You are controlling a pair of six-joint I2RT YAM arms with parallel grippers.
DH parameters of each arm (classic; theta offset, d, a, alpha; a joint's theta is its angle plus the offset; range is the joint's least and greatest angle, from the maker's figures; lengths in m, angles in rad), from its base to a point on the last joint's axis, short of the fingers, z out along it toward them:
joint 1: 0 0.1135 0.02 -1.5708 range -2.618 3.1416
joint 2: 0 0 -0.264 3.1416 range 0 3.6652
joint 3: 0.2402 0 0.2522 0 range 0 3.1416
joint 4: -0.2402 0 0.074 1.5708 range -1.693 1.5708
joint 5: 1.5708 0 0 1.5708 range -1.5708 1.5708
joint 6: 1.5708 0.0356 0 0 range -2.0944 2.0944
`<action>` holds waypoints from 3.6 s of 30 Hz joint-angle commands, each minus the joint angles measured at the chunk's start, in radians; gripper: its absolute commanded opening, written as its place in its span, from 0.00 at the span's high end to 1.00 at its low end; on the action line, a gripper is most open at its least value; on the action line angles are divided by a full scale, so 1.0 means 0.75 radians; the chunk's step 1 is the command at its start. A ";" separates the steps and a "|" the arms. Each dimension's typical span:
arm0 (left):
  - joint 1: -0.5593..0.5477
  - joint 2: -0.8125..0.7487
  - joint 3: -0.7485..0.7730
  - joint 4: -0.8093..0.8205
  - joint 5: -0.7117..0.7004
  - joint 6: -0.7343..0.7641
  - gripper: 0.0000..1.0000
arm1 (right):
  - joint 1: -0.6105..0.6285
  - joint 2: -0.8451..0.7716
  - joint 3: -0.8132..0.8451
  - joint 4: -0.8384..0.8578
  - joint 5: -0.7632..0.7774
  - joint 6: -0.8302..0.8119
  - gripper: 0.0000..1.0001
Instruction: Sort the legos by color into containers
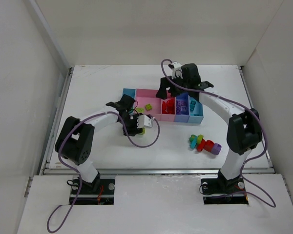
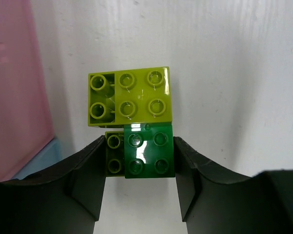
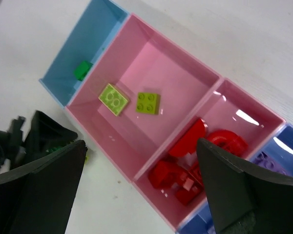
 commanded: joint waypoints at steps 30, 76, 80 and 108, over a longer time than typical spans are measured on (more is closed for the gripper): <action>0.030 -0.196 0.408 0.172 0.035 -0.826 1.00 | 0.189 0.061 0.248 -0.121 -0.537 0.007 0.10; 0.068 -0.131 0.684 0.262 0.143 -1.470 1.00 | 0.257 -0.205 -0.069 0.245 0.040 0.117 0.41; 0.068 -0.131 0.684 0.262 0.143 -1.470 1.00 | 0.257 -0.205 -0.069 0.245 0.074 0.103 0.75; 0.093 -0.298 0.175 0.172 -0.137 -1.192 1.00 | 0.138 0.320 0.199 0.163 -0.185 0.238 0.67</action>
